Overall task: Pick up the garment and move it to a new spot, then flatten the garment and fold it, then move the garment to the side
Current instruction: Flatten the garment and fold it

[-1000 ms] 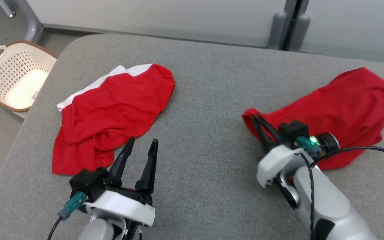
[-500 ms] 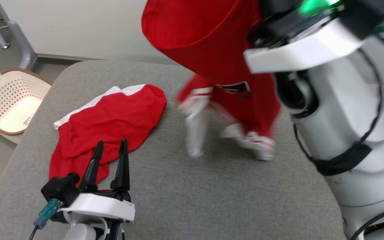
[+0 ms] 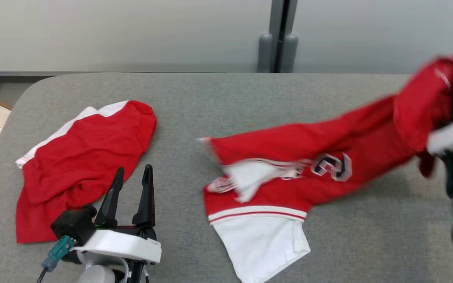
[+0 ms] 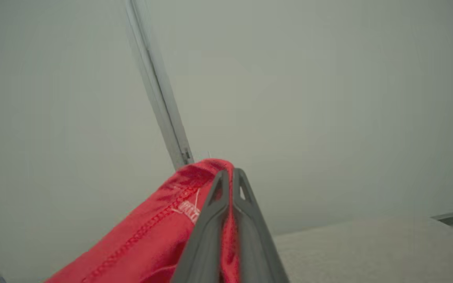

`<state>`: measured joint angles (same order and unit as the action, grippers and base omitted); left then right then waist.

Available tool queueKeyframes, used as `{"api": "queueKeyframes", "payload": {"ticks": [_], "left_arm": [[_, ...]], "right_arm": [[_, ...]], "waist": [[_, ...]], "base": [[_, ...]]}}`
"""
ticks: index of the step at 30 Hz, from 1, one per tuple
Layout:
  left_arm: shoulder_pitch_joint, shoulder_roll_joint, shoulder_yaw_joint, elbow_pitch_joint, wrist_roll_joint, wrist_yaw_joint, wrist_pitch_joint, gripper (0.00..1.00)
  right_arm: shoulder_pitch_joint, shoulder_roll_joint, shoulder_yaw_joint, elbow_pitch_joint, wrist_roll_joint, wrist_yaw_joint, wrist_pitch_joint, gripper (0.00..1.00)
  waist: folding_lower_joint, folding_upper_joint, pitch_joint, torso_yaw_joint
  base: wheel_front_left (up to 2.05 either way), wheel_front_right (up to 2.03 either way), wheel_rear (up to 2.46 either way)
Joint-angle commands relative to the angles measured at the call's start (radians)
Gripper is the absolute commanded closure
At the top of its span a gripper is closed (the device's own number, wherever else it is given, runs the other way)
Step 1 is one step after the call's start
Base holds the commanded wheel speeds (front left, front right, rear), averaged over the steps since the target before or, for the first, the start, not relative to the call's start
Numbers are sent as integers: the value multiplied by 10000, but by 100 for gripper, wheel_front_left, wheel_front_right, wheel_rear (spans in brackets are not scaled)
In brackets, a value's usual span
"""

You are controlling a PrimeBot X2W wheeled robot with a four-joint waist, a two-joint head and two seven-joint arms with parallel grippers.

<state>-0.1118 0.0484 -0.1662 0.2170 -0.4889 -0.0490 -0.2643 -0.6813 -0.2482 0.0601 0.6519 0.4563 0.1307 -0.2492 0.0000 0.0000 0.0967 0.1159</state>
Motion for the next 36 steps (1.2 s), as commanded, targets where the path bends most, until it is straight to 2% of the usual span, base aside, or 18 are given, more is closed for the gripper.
{"api": "queueKeyframes", "payload": {"ticks": [1,4,5,6,12,16,18,25,28,33,36], "left_arm": [[-225,35,-64,4,56,-47,-2,0],[-310,42,-85,33,126,-61,-2,0],[-342,39,-63,33,121,-43,-2,0],[-390,34,-51,39,120,-49,-2,0],[-500,38,-33,132,114,-83,-2,0],[-533,38,-41,141,145,-111,-2,0],[-517,39,14,96,152,-118,-2,0],[-355,39,-22,-191,57,-201,0,0],[-304,36,-130,-284,34,-206,-2,0],[-221,37,-418,-330,30,-229,0,0],[-248,36,-583,-317,14,-238,-2,0]], "right_arm": [[436,-278,-488,438,-158,0,-50,100],[1112,-584,-1248,1326,-344,0,-48,100],[1316,-706,-1373,1666,-533,0,33,67],[1442,-817,-1471,2003,-705,0,149,0],[1496,-1134,-2012,3164,-1744,0,-15,0],[1411,-988,-2022,2719,-1928,0,-141,0],[1511,-812,-1812,1932,-1900,0,-169,0],[3081,-8,-573,-2690,-1620,-1,-155,0],[4022,325,36,-4187,-1816,-1,-155,0],[5113,734,867,-5265,-2422,-1,-156,0],[5320,829,1051,-5401,-2689,-1,-156,0]], "waist": [[0,0,229,-230],[0,0,381,-415],[0,0,425,-493],[0,0,466,-568],[0,0,469,-800],[0,0,395,-847],[0,0,312,-857],[0,0,77,-791],[0,0,22,-706],[0,0,13,-493],[0,0,71,-313]], "base": [[0,0,0],[0,0,0],[0,0,0],[0,0,0],[0,0,0],[0,0,0],[0,0,0],[0,0,0],[0,0,0],[0,0,0],[0,0,0]]}}
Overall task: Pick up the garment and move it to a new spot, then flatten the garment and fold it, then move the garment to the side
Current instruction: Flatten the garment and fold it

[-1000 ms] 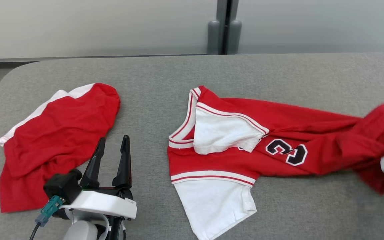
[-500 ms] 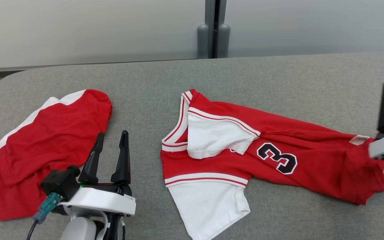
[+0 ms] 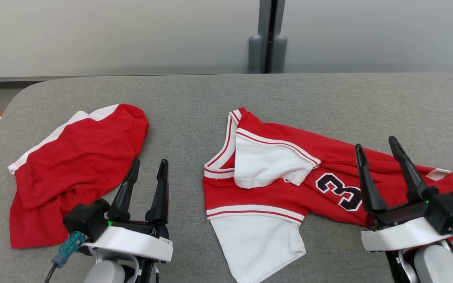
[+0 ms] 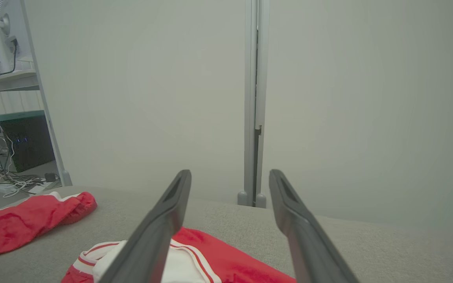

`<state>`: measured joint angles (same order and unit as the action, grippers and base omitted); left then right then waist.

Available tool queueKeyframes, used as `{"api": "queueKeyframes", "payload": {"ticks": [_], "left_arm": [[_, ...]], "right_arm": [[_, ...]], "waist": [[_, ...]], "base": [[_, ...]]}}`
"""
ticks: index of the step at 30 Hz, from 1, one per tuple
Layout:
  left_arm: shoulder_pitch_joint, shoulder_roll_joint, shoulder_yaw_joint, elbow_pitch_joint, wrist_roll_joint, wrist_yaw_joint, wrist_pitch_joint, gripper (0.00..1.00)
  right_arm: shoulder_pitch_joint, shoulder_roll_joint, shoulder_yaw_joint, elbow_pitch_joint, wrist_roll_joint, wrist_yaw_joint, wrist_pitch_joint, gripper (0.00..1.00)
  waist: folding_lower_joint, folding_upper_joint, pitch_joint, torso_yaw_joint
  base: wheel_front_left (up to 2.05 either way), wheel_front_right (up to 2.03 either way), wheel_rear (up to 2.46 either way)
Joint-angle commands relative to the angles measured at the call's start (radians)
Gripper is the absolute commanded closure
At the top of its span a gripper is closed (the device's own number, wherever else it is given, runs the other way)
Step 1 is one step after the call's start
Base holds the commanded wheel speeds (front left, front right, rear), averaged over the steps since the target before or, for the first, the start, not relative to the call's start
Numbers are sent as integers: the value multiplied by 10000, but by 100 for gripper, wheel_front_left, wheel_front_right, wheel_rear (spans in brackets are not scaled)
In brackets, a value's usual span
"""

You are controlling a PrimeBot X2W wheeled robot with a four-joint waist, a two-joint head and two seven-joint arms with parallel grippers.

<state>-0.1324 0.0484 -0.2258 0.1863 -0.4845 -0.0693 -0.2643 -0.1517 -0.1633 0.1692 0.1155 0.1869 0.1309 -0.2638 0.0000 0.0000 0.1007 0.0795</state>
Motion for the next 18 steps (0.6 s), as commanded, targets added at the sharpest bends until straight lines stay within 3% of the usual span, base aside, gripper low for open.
{"api": "queueKeyframes", "payload": {"ticks": [1,7,18], "left_arm": [[-53,41,-4,-5,-28,-24,-2,0],[-222,36,-78,2,-79,20,-2,0],[-603,39,-795,134,-243,107,-2,0]], "right_arm": [[10,5,-38,-78,-43,-3,-11,0],[-389,-180,577,-25,-452,-3,-11,0],[-1707,-676,2964,2851,-1035,-3,12,0]], "waist": [[0,0,61,115],[0,0,375,596],[0,0,1261,1843]], "base": [[0,0,0],[0,0,0],[0,0,0]]}}
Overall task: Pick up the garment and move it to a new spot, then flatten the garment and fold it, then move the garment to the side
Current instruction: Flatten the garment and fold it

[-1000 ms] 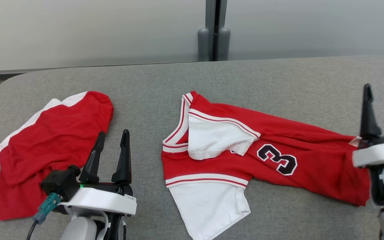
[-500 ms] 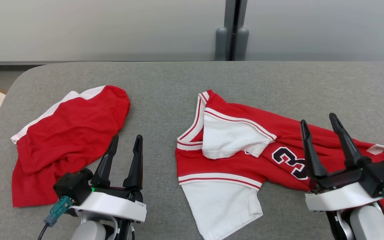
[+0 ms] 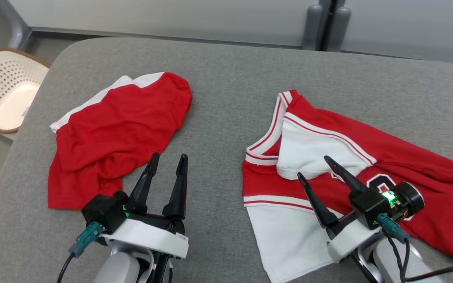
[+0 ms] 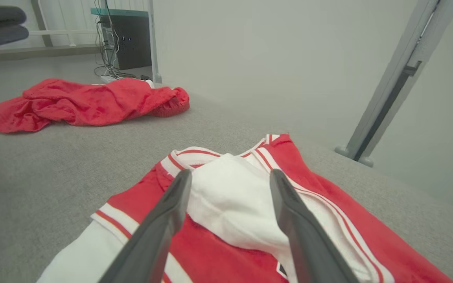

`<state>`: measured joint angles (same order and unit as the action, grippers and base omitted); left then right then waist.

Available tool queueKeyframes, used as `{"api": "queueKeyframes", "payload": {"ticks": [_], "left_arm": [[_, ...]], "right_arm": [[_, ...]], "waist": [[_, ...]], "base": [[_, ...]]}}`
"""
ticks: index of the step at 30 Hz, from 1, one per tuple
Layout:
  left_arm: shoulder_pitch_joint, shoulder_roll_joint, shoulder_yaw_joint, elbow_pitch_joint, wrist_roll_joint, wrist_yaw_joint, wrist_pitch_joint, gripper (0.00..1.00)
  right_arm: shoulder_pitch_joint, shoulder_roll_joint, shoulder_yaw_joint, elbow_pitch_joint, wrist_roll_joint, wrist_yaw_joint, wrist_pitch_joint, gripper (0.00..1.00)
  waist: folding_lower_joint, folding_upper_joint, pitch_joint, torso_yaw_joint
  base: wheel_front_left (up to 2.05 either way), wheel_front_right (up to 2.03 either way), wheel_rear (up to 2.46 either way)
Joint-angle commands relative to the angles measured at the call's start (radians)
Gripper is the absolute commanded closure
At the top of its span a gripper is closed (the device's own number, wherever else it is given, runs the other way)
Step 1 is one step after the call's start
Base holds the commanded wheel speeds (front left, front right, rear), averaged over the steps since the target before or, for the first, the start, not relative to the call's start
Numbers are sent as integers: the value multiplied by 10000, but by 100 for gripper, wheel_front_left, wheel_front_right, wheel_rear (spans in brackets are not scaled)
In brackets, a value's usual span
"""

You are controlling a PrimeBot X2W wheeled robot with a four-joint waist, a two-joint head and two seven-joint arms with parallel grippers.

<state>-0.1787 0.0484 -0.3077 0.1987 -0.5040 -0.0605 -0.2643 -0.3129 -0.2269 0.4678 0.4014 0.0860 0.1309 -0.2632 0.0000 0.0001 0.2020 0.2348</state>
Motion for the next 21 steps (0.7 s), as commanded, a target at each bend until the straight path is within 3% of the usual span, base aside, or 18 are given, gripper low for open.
{"api": "queueKeyframes", "payload": {"ticks": [1,12,13,14,21], "left_arm": [[-195,39,-41,5,-87,35,-2,0],[-293,34,-236,61,-255,129,-2,0],[-273,33,-229,68,-249,138,-2,0],[-248,34,-218,79,-249,149,-2,0],[-50,36,-187,211,-120,133,-2,0]], "right_arm": [[-227,1,63,212,12,-3,1,0],[-1072,59,170,2126,-381,-3,-5,0],[-1098,99,59,2236,-417,-3,-4,63],[-1100,141,0,2307,-472,-3,-3,100],[-841,322,-304,2186,-405,-3,-13,100]], "waist": [[0,-1,314,415],[0,-1,743,1236],[0,-1,734,1243],[0,-1,715,1242],[0,-1,333,957]], "base": [[0,0,0],[0,0,0],[0,0,0],[0,0,0],[0,0,0]]}}
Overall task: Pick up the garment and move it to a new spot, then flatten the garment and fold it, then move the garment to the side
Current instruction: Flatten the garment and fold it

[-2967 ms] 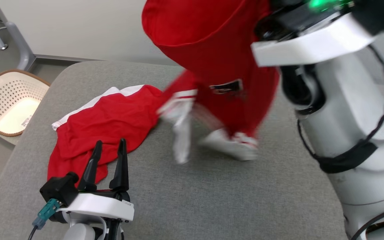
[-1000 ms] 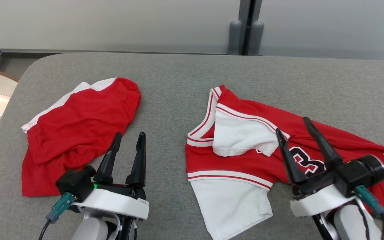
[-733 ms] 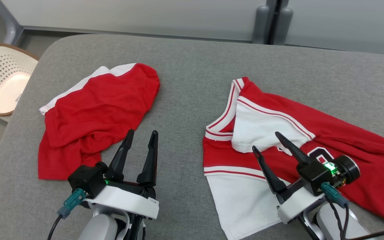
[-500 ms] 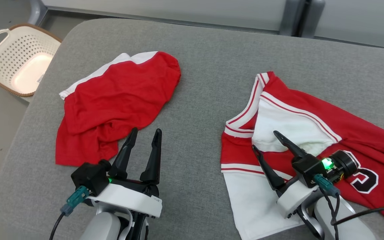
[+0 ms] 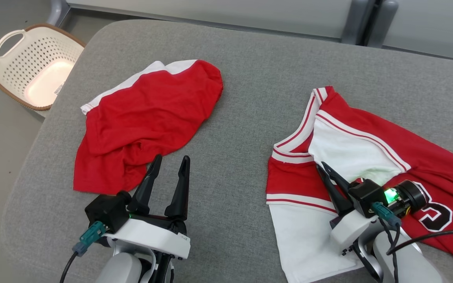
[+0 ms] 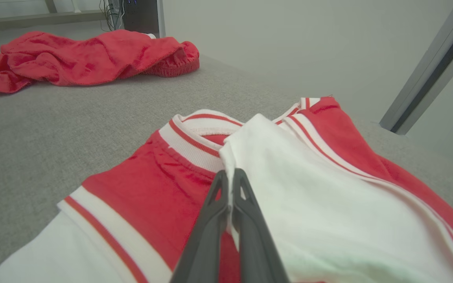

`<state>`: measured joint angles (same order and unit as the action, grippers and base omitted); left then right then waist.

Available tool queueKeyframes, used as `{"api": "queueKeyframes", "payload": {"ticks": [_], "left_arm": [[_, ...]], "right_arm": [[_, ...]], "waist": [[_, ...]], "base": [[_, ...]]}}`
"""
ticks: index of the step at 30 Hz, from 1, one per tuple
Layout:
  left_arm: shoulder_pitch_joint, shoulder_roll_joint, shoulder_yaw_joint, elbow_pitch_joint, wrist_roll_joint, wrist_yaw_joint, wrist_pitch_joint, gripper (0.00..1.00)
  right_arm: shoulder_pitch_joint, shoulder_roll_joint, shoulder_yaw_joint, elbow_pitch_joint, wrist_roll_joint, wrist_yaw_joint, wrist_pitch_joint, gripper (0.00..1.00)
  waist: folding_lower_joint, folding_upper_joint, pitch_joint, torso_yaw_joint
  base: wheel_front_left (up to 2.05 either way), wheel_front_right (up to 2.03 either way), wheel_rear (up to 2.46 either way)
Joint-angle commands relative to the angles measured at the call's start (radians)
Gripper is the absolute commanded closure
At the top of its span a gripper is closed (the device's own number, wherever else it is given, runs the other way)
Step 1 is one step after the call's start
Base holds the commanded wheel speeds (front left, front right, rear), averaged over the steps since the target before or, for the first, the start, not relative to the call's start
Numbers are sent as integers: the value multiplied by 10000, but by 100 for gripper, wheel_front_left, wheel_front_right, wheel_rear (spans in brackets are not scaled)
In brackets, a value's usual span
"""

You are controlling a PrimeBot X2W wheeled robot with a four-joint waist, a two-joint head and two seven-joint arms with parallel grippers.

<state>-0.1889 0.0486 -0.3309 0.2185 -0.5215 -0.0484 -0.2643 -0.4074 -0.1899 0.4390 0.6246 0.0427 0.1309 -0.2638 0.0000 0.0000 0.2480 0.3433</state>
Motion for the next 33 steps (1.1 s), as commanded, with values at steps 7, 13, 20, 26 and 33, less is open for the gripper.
{"api": "queueKeyframes", "payload": {"ticks": [7,13,20,26,33], "left_arm": [[123,34,136,-4,88,-3,-2,0],[-8,37,8,-160,-6,-24,-2,0],[-512,36,-382,-421,-224,-112,-2,0],[-838,36,-765,-470,-530,-118,-2,0],[-1097,30,-937,-564,-725,-96,-2,0]], "right_arm": [[332,-217,-430,-801,156,-3,-11,100],[-892,-1479,-601,-1581,199,-3,525,100],[-4077,-4104,332,-2089,489,-3,1873,100],[-7195,-5767,1879,-1370,518,-5,2549,100],[-10006,-5975,3007,246,79,-6,2459,0]], "waist": [[0,0,-545,-673],[0,0,-361,-892],[0,0,656,-548],[0,0,1444,0],[0,0,1958,372]], "base": [[0,0,0],[0,0,0],[0,0,0],[0,0,0],[0,0,0]]}}
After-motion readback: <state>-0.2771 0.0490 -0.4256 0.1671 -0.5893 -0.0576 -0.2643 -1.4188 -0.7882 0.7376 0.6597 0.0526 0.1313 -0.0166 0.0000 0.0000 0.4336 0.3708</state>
